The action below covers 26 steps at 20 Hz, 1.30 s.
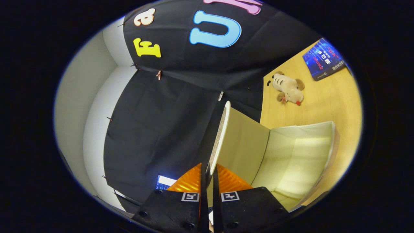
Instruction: Open the storage box then place both shoes into the box .Put the left shoe in first, then the right shoe, with the right side of both shoes facing outward in a uniform manner.
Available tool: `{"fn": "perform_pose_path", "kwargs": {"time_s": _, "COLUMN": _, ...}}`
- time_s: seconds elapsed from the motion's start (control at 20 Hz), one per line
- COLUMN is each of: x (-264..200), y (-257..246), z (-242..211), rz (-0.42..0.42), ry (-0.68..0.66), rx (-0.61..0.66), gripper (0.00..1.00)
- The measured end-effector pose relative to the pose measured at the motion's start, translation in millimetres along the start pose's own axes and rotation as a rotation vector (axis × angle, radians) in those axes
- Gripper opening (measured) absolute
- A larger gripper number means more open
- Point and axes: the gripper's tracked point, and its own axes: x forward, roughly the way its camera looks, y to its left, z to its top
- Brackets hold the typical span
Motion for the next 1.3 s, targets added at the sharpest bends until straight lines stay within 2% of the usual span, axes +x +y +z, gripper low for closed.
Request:
{"fn": "perform_pose_path", "kwargs": {"time_s": 0.55, "x": 102.1, "y": 20.1, "z": -22.3, "rz": -0.024, "ry": 0.074, "rx": 0.004, "gripper": 0.1}}
{"fn": "perform_pose_path", "kwargs": {"time_s": 0.7, "x": 117.5, "y": 14.6, "z": -27.9, "rz": -0.029, "ry": 0.097, "rx": 0.028, "gripper": 0.14}}
{"fn": "perform_pose_path", "kwargs": {"time_s": 0.75, "x": 124.2, "y": 12.4, "z": -26.5, "rz": -0.039, "ry": 0.092, "rx": 0.029, "gripper": 0.25}}
{"fn": "perform_pose_path", "kwargs": {"time_s": 1.0, "x": 132.0, "y": 0.0, "z": -22.4, "rz": -0.085, "ry": 0.075, "rx": 0.035, "gripper": 0.64}}
{"fn": "perform_pose_path", "kwargs": {"time_s": 1.15, "x": 121.0, "y": -5.0, "z": -4.8, "rz": -0.098, "ry": -0.005, "rx": 0.03, "gripper": 0.87}}
{"fn": "perform_pose_path", "kwargs": {"time_s": 1.3, "x": 97.1, "y": -4.1, "z": 11.9, "rz": -0.071, "ry": -0.062, "rx": 0.065, "gripper": 0.87}}
